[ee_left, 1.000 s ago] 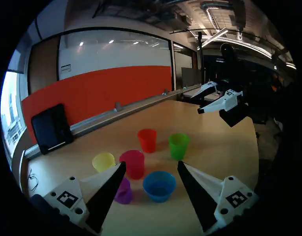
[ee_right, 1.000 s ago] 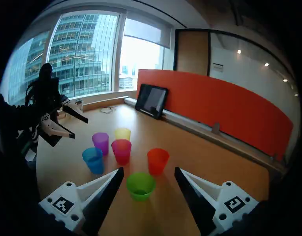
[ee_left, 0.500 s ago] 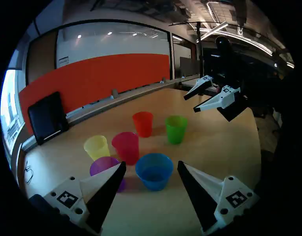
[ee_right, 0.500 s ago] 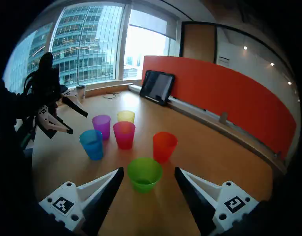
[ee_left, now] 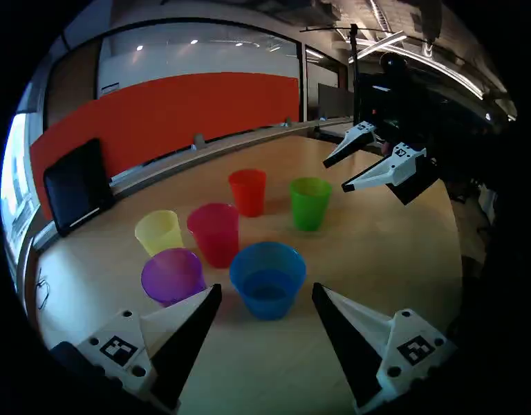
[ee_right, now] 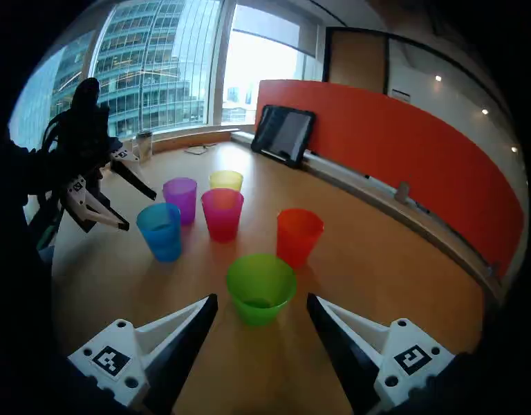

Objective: Pour water

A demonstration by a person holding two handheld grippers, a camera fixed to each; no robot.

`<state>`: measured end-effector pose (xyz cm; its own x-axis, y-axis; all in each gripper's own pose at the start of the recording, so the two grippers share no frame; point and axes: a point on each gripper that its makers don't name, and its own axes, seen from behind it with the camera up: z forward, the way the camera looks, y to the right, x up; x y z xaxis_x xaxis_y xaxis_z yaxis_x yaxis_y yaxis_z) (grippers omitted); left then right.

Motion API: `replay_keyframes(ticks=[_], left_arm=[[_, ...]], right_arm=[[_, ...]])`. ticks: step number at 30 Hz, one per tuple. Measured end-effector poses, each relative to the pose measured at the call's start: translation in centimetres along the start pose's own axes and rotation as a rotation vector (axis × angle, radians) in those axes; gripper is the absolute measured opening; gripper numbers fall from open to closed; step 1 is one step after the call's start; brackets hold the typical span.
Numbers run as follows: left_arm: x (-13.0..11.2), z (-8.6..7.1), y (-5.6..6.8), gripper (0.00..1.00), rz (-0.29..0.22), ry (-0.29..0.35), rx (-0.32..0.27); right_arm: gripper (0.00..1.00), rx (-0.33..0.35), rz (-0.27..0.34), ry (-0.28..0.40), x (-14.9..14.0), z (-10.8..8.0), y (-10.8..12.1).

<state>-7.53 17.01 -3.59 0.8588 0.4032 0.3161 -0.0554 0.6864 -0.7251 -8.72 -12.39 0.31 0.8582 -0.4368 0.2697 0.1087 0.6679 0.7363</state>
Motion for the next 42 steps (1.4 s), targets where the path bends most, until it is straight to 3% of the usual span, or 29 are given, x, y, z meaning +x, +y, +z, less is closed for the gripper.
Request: replay_keyframes(ticks=[9, 29, 42], left_arm=[[-1.3, 1.3, -0.2, 0.97, -0.018, -0.037, -0.006], [-1.0, 4.0, -0.1, 0.97, -0.023, -0.064, -0.036], [-0.9, 5.0, -0.2, 0.95, -0.037, -0.073, -0.045]], right_arm=[[1.00, 0.013, 0.013, -0.028, -1.0, 1.2, -0.2], [1.00, 0.046, 0.025, -0.053, -0.7, 4.9, -0.1], [1.00, 0.056, 0.020, -0.050, -0.1, 5.7, -0.1]])
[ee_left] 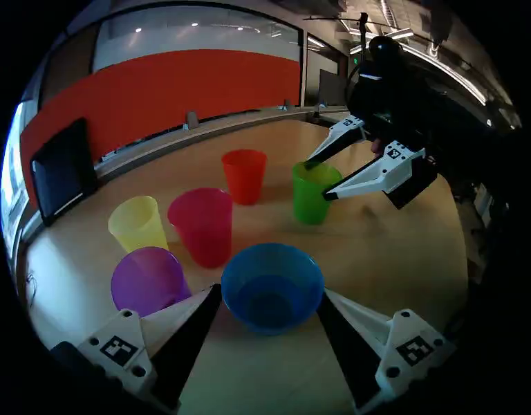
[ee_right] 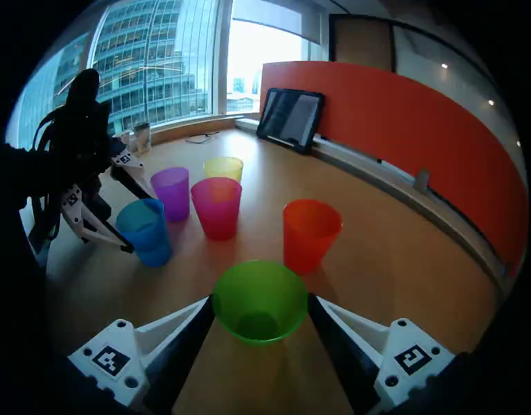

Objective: Pour water

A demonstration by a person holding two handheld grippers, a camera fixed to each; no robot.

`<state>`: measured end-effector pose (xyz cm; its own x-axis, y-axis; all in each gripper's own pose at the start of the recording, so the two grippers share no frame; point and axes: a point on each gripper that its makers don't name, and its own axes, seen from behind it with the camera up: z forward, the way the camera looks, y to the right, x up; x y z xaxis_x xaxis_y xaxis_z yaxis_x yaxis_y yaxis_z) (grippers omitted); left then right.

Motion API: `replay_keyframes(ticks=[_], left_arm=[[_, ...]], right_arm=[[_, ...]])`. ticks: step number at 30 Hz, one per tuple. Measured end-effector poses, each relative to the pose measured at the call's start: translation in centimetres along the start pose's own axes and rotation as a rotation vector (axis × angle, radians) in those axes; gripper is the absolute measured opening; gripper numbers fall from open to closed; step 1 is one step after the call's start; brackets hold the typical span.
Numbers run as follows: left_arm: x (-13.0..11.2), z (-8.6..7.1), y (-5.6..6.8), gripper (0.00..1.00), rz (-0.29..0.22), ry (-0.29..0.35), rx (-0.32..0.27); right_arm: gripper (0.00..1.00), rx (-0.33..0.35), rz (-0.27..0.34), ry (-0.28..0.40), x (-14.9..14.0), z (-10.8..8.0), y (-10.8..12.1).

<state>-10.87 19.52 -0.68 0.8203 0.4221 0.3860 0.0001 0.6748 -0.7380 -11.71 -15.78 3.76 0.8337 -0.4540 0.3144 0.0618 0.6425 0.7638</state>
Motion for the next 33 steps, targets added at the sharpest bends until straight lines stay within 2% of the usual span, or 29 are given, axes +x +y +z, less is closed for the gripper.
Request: replay_keyframes(ticks=[6, 20, 24, 33], left_arm=[[0.0, 0.2, 0.1, 0.86, -0.008, 0.006, 0.002], [0.1, 0.0, 0.2, 0.86, -0.012, 0.007, 0.005], [0.1, -0.1, 0.3, 0.86, -0.011, 0.008, 0.006], [1.4, -1.1, 1.0, 0.85, 0.002, 0.044, 0.005]], right_arm=[[1.00, 0.002, 0.001, -0.002, 0.0, 0.1, -0.1], [1.00, 0.001, 0.005, -0.008, -0.3, 0.6, -0.1], [0.94, -0.017, 0.001, -0.012, -0.5, 0.6, 0.3], [0.93, -0.026, 0.006, 0.017, 0.4, -0.8, 0.2]])
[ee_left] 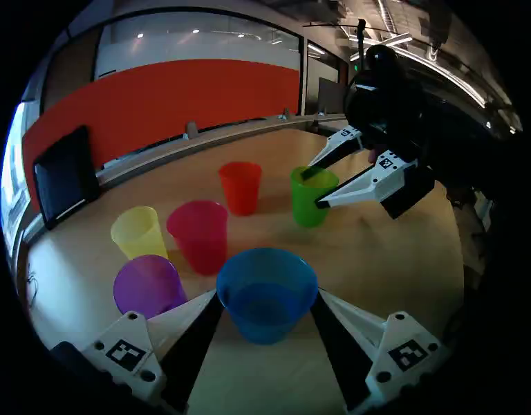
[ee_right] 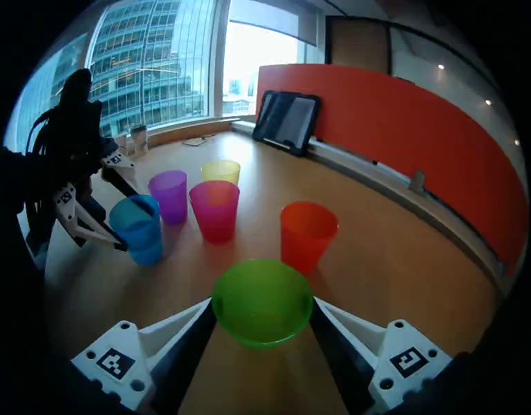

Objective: Pour water

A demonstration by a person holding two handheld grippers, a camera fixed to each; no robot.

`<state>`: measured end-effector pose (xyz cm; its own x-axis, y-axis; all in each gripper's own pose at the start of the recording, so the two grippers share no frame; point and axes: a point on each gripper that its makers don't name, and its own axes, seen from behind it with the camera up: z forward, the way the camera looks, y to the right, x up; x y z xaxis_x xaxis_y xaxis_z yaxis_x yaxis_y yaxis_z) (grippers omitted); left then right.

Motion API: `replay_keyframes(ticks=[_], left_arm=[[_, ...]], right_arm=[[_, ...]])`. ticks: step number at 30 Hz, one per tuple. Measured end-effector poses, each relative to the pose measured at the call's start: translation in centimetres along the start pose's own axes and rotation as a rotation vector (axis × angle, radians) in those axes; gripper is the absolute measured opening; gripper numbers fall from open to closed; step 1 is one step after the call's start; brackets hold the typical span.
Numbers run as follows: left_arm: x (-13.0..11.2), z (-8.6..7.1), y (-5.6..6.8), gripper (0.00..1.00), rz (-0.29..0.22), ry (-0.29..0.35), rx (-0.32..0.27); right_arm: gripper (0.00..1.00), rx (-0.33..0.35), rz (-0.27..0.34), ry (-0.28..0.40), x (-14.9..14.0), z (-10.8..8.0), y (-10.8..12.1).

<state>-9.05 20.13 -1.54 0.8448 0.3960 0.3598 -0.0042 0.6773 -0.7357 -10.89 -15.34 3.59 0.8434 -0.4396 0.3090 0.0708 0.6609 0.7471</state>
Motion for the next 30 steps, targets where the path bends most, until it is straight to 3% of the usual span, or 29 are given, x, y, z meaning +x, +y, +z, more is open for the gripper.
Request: replay_keyframes(ticks=[12, 30], left_arm=[[4.4, -3.0, 0.7, 0.85, 0.018, 0.103, 0.031], [11.6, -8.2, -0.3, 0.85, 0.032, 0.276, 0.097]], right_arm=[[0.93, -0.036, -0.010, 0.092, 4.1, -3.6, -0.7], [0.93, -0.073, -0.009, 0.320, 11.6, -8.7, -2.5]])
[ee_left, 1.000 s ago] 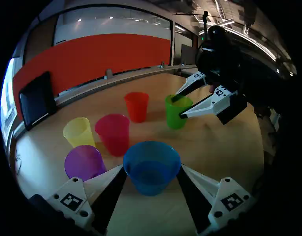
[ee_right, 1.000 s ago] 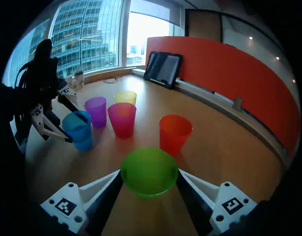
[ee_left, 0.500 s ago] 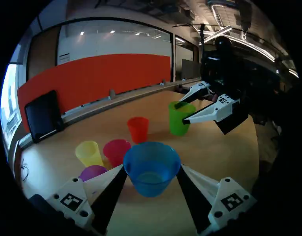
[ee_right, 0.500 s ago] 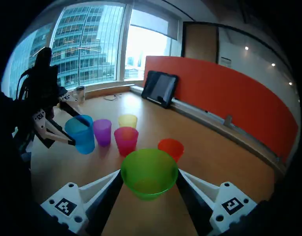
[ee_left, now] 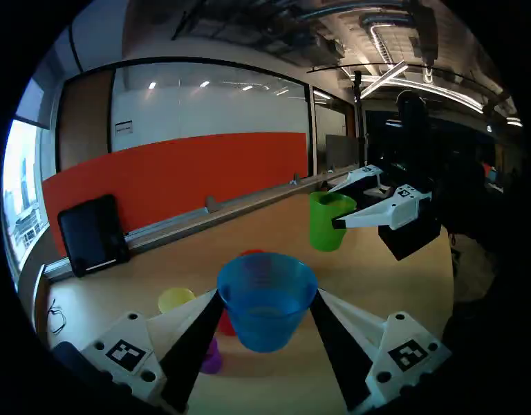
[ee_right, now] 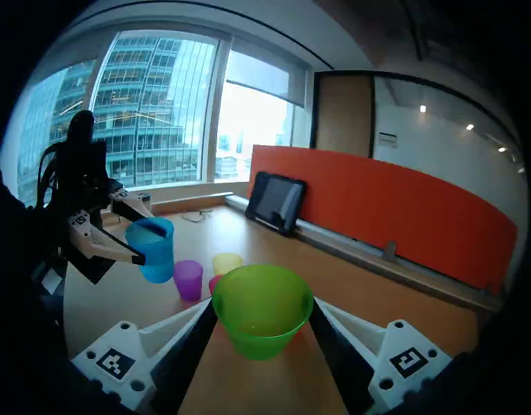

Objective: Pour water

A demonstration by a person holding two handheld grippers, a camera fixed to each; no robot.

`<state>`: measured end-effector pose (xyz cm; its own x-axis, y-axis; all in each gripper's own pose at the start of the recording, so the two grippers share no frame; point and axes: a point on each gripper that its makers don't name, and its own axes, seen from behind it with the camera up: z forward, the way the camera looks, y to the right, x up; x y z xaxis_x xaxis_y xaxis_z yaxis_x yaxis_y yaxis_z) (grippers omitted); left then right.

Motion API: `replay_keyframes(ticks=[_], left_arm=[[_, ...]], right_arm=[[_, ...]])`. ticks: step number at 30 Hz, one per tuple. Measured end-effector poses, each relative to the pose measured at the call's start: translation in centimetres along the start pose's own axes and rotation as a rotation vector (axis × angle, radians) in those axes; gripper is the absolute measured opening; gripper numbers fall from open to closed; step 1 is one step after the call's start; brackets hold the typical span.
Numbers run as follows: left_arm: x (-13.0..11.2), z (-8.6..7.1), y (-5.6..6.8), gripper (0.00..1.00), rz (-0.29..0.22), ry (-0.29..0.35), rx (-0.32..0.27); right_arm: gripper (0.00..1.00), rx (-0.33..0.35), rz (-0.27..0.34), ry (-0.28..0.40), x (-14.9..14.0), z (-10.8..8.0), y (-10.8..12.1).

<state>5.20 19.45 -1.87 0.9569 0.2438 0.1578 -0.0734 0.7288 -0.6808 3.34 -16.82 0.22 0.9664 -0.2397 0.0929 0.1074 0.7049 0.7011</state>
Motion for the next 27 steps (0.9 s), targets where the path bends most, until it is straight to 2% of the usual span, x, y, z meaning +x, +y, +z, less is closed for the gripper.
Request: replay_keyframes(ticks=[12, 21, 27], left_arm=[[3.7, -0.7, -1.2, 0.85, -0.019, 0.077, 0.013], [5.8, -0.8, -2.3, 0.85, -0.044, 0.131, 0.011], [6.3, -0.8, -2.3, 0.85, -0.046, 0.146, 0.005]], right_arm=[[0.93, -0.016, 0.009, 0.133, 4.7, -0.6, -0.3], [0.93, -0.025, 0.002, 0.180, 6.3, -0.8, -0.3], [0.93, -0.029, -0.013, 0.206, 7.2, -0.9, -0.5]])
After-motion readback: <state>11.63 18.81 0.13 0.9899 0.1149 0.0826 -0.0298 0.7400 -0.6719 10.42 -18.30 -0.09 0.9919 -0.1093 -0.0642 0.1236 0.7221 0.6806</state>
